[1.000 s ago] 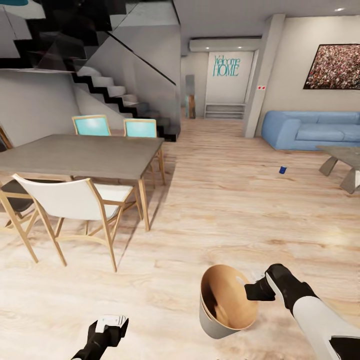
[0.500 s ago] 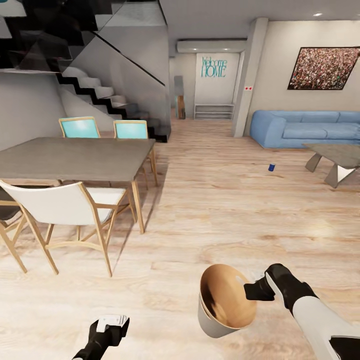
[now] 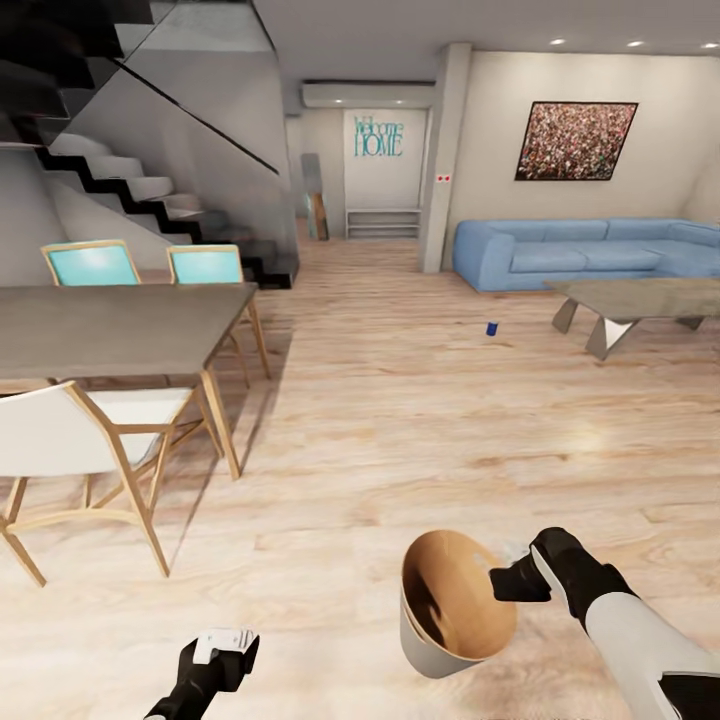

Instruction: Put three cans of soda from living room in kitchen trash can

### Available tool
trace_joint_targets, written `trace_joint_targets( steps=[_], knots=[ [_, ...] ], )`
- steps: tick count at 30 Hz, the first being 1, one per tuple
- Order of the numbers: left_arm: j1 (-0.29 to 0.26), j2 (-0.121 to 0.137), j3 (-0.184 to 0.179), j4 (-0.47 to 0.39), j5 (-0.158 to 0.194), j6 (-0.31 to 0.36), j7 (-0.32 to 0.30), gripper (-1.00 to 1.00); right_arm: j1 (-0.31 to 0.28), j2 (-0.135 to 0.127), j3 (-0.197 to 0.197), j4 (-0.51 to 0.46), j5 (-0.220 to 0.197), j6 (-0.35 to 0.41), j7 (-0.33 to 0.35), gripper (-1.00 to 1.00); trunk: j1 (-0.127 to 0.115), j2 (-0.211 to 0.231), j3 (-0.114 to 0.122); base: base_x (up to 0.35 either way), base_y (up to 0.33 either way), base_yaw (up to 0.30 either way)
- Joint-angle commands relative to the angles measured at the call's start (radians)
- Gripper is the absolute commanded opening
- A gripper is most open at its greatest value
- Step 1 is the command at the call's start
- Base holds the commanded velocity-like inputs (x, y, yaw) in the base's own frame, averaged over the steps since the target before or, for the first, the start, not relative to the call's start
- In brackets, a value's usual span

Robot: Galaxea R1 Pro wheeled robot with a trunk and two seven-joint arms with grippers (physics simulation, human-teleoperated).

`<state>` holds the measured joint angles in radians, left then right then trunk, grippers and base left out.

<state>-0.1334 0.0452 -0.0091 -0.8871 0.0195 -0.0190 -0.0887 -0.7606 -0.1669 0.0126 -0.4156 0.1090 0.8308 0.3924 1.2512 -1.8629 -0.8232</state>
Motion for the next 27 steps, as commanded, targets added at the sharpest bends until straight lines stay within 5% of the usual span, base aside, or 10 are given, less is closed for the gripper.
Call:
trace_joint_targets(
  steps=[1, 13, 27],
  knots=[
    [0.0, 0.0, 0.0, 0.0, 0.0, 0.0, 0.0, 1.0, 0.0, 0.001, -0.003, 0.0, -0.034, 0.007, 0.006, -1.0, 0.0, 0.0, 0.0, 0.04, 0.205, -0.118],
    [0.0, 0.001, -0.002, 0.005, 0.002, 0.001, 0.0, 1.0, 0.0, 0.001, -0.003, 0.0, -0.034, 0.007, 0.006, -1.0, 0.0, 0.0, 0.001, 0.007, 0.299, -0.036],
    [0.0, 0.001, -0.002, 0.003, -0.001, 0.001, 0.0, 1.0, 0.0, -0.002, -0.008, 0.0, -0.031, 0.007, -0.001, -1.0, 0.0, 0.0, 0.011, 0.0, 0.318, -0.209]
  ],
)
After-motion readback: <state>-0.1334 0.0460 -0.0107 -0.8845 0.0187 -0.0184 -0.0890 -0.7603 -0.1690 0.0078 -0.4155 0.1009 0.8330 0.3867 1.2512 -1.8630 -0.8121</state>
